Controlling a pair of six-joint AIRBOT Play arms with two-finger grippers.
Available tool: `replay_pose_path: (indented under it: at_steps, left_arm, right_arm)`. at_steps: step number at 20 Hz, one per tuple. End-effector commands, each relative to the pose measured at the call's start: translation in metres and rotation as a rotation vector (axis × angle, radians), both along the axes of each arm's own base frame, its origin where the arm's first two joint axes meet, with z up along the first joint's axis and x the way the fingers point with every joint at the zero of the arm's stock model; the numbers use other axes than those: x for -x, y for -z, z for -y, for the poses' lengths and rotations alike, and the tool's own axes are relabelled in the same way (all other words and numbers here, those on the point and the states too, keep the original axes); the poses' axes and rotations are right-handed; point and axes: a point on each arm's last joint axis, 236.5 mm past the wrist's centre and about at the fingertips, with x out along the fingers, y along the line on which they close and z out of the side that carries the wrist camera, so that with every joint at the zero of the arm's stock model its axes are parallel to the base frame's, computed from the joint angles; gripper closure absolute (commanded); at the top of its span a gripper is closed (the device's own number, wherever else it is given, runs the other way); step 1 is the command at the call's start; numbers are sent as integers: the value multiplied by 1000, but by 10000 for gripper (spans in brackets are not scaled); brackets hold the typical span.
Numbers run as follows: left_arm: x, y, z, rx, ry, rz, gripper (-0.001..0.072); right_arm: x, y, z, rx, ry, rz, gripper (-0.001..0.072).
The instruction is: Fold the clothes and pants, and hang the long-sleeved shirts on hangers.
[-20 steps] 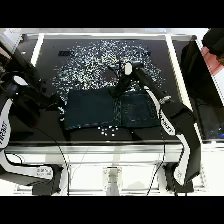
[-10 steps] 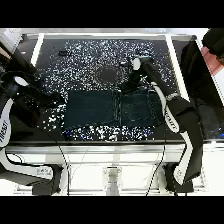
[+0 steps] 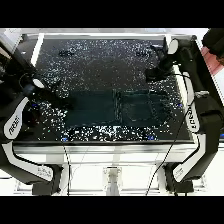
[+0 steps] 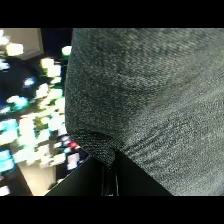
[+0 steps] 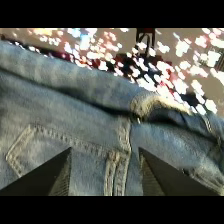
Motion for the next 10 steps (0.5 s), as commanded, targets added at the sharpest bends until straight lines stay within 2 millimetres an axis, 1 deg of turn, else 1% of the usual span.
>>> replay_pose_path:
  at_steps: [1, 3, 4, 6, 7, 8, 9, 10]
  left_arm:
    - [10, -30, 4, -1, 28, -11, 689]
    - [19, -69, -21, -74, 6, -10, 689]
    - [25, -95, -37, -116, -23, -5, 689]
    - [33, -152, -54, -142, -72, 51, 689]
    - [34, -181, -59, -153, -107, 103, 689]
    - [30, -211, -62, -163, -162, 177, 689]
    - [27, -240, -61, -161, -202, 248, 689]
    - [26, -265, -51, -132, -208, 302, 689]
  right_arm:
    - [15, -12, 28, 8, 20, -43, 253]
    - [20, -16, 34, 6, 27, -50, 253]
    - [21, -18, 35, 4, 27, -49, 253]
    - [22, -19, 33, -10, 23, -46, 253]
    - [21, -20, 29, -25, 18, -42, 253]
    - [19, -21, 24, -46, 8, -33, 253]
    - [16, -23, 18, -72, -3, -20, 254]
    - [15, -24, 13, -91, -11, -12, 254]
